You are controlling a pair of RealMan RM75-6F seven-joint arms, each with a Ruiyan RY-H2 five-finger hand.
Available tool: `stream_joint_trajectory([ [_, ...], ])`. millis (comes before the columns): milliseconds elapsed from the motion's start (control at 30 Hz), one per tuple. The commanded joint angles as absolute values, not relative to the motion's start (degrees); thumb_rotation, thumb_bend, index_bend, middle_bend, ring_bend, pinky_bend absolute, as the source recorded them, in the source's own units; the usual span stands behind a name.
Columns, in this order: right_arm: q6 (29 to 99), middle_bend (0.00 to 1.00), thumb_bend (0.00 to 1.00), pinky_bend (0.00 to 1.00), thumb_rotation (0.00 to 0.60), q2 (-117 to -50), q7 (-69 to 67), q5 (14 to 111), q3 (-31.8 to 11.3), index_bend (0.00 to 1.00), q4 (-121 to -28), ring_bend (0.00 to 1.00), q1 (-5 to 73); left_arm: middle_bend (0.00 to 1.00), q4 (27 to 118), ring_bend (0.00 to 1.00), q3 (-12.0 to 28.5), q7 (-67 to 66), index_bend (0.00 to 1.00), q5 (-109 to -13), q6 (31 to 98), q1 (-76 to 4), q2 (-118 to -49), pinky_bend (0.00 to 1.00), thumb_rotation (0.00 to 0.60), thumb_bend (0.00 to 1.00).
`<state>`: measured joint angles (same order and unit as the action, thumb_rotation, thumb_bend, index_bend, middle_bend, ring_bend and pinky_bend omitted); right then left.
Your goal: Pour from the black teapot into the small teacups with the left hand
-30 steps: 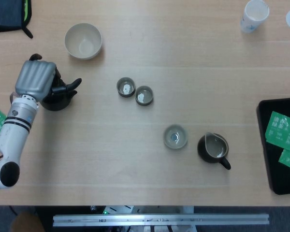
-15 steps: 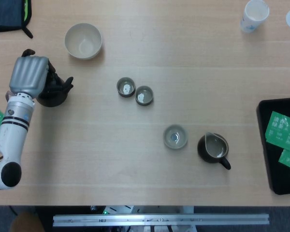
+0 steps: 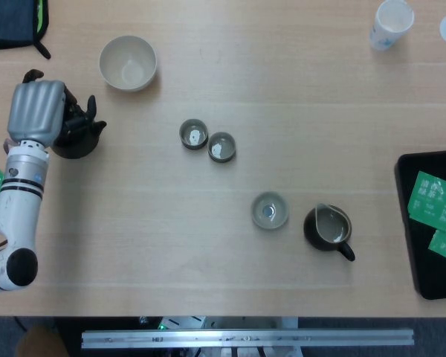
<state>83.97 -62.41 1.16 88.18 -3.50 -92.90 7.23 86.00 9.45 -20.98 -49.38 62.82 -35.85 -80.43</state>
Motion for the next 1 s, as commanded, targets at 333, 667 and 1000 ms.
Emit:
stream_joint_trajectory([
  [333,84.13,0.27,0.15,0.11,0.6,-62.42,1.17,88.27,-3.51,0.26,-92.91,0.13,7.13,1.0,85.3,0.96,9.69,-21.77,0.99,-50.74,63.48,-35.27,-80.93,0.19,0.288,0.55],
  [667,84.24,0.27,0.15,0.11,0.6,-62.49,1.08,88.41,-3.47,0.26,-92.88,0.13,7.04,1.0,87.67,0.94,9.76,-22.21,0.97,-53.7,64.35,-35.02,-80.09,0.19,0.311,0.55],
  [1000,84.54,0.27,0.15,0.11,0.6,-62.48,0.73,88.65,-3.34,0.26,-92.67,0.13,6.8,1.0,91.93,0.94,9.71,-25.27,0.96,-56.51,64.67,-36.18,-79.58,0.19,0.34,0.55],
])
